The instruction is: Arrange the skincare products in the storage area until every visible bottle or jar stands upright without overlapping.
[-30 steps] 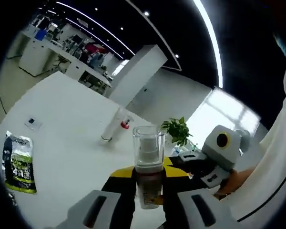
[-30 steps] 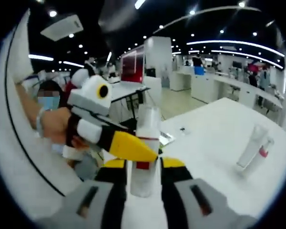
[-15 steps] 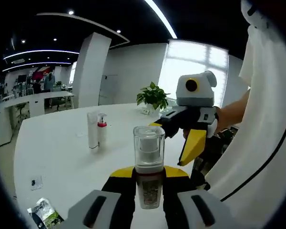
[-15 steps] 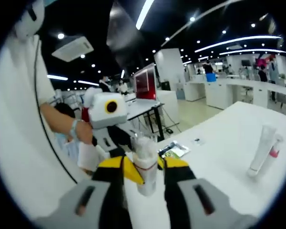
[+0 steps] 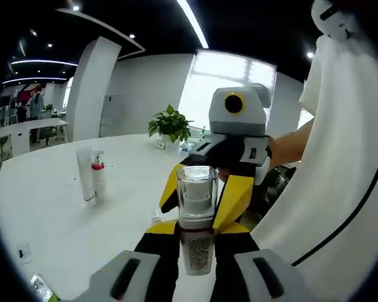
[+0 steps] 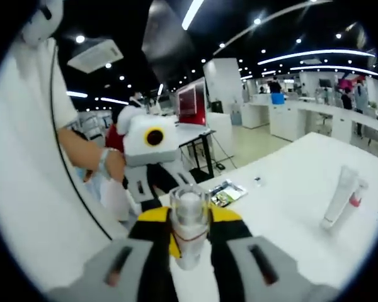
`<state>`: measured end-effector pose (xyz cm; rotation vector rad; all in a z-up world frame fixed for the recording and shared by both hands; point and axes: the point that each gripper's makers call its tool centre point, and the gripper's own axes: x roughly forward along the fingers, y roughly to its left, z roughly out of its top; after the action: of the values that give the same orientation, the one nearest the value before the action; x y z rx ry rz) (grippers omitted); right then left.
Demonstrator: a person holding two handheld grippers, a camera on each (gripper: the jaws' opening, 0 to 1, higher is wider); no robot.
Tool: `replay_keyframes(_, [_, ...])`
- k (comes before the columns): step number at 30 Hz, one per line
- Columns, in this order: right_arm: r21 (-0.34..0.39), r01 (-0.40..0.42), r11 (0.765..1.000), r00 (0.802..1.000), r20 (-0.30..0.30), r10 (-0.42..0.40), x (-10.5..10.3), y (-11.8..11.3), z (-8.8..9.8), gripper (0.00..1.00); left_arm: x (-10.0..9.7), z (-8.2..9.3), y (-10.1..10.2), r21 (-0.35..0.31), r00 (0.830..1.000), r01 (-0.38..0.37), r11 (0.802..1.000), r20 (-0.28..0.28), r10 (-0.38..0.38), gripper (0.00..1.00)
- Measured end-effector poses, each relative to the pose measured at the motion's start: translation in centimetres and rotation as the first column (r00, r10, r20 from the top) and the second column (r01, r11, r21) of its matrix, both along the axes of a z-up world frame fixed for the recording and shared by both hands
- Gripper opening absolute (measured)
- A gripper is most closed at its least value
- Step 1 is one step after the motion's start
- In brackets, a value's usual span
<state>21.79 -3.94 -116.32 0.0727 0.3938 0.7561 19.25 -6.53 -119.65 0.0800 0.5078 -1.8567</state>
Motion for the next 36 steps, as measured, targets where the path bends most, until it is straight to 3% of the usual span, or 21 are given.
replay_keyframes(4, [0.027,0.026,0.999,1.0,0.0,-0.026,-0.2,-0.6,0.5,0.2,-0.2,0.5,-0.3,-0.006,0.999,0.032,0.999,0.002,-0.032,0.21])
replay_keyframes(8, [-0.027,0.042,0.999,0.999,0.008,-0.041,0.1,-1.0,0.0,0.19,0.0,0.0,-0.9,0.014,0.997,0.045,0.999,0.055,-0.045,0.21])
replay_keyframes(13, [-0.037,0.081,0.996,0.996,0.025,-0.08,0.8,-1.7,0.0,0.18,0.8,0.0,-1.5,-0.001,0.996,0.002,1.0,0.085,-0.002,0.21])
replay_keyframes(16, [-0.029,0.116,0.993,0.993,0.022,-0.116,1.4,-2.6,-0.3,0.18,1.4,-0.9,-1.7,0.028,0.996,-0.046,0.999,0.074,0.044,0.22])
replay_keyframes(19, [-0.015,0.147,0.989,0.989,0.021,-0.146,1.8,-3.4,-0.4,0.18,1.5,-2.1,-1.5,0.065,0.99,-0.046,0.997,0.134,0.037,0.28])
replay_keyframes(21, [-0.007,0.17,0.985,0.985,0.015,-0.17,2.3,-4.2,-0.5,0.19,1.5,-2.3,-1.3,0.078,0.989,-0.06,0.995,0.139,0.049,0.35])
replay_keyframes(25, [0.007,0.223,0.975,0.975,0.023,-0.223,3.6,-6.1,-0.8,0.19,2.9,-2.8,-0.4,0.107,0.981,-0.175,0.979,0.103,0.164,0.39])
replay_keyframes(30, [0.019,0.317,0.948,0.948,0.031,-0.317,5.5,-9.5,-1.5,0.19,4.7,-2.9,1.0,0.113,0.95,-0.31,0.944,0.059,0.306,0.43])
replay_keyframes(36, [-0.004,0.351,0.936,0.936,0.017,-0.351,6.9,-12.1,-4.0,0.19,4.7,-3.0,2.8,0.124,0.932,-0.361,0.924,0.03,0.36,0.44])
